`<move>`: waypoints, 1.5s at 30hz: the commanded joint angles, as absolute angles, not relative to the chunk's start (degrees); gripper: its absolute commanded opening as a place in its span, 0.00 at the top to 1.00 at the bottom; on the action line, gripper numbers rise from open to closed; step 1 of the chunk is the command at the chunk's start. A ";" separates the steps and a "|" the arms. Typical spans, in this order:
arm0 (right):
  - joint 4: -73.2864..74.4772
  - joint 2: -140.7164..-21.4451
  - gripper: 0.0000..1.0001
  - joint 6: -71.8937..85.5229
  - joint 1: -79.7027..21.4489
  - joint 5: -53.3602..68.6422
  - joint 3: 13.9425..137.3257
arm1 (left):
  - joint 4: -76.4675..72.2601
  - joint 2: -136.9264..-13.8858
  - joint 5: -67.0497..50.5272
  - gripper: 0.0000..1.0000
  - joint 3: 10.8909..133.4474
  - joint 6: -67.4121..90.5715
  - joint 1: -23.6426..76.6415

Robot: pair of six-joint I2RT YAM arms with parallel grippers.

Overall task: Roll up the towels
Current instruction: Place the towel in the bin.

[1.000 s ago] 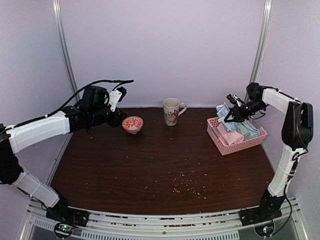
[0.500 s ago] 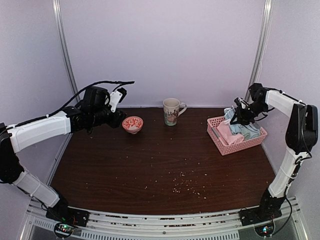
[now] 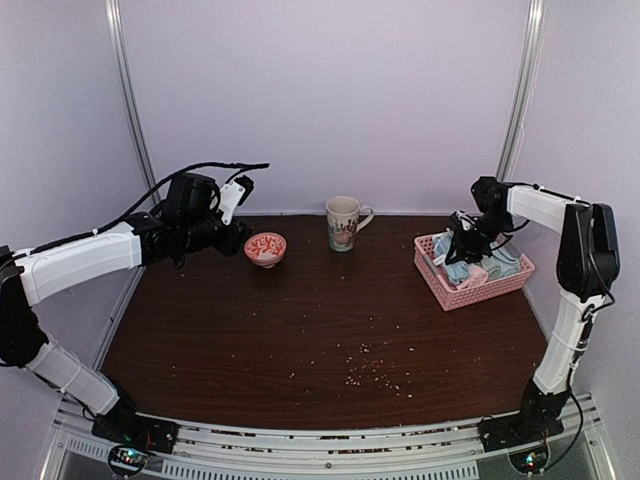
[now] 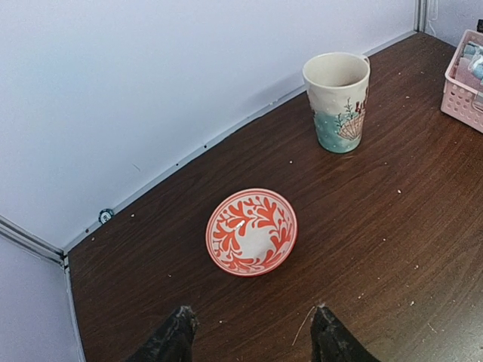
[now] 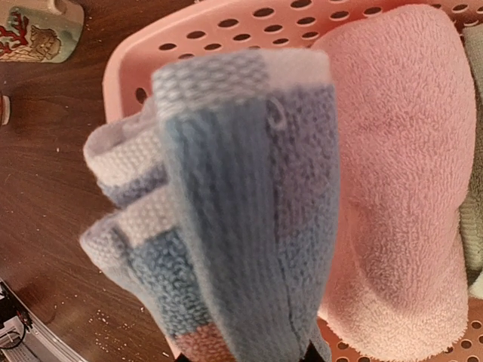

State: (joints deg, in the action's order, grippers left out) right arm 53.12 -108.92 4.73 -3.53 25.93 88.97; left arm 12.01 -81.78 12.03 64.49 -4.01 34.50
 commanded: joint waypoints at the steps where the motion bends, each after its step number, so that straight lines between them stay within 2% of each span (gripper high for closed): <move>1: 52.65 -111.08 0.97 5.41 -3.64 21.65 91.47 | 10.28 -82.38 11.37 0.46 64.51 -4.66 34.44; 15: 53.35 -118.06 0.95 3.35 -4.96 21.28 93.66 | 10.87 -83.33 10.70 0.46 65.04 -4.71 34.43; 21: 53.87 -119.22 0.84 2.69 -5.68 20.75 94.60 | 11.03 -83.63 10.62 0.46 65.08 -4.74 34.45; 24: 54.05 -118.89 0.71 2.46 -5.97 20.46 94.74 | 11.10 -83.89 10.57 0.46 65.21 -4.68 34.41; 25: 54.05 -118.83 0.34 2.37 -5.98 20.26 94.75 | 11.11 -83.93 10.62 0.46 65.21 -4.74 34.48; 26: 54.10 -118.66 0.04 2.33 -6.00 19.97 94.75 | 11.09 -83.98 10.57 0.46 65.21 -4.75 34.47; 27: 54.16 -118.42 0.01 2.25 -5.98 19.77 94.75 | 11.15 -84.02 10.57 0.46 65.21 -4.81 34.40; 45: 54.55 -112.08 0.00 1.63 -5.98 20.94 93.87 | 11.46 -84.81 10.09 0.46 65.57 -4.91 34.41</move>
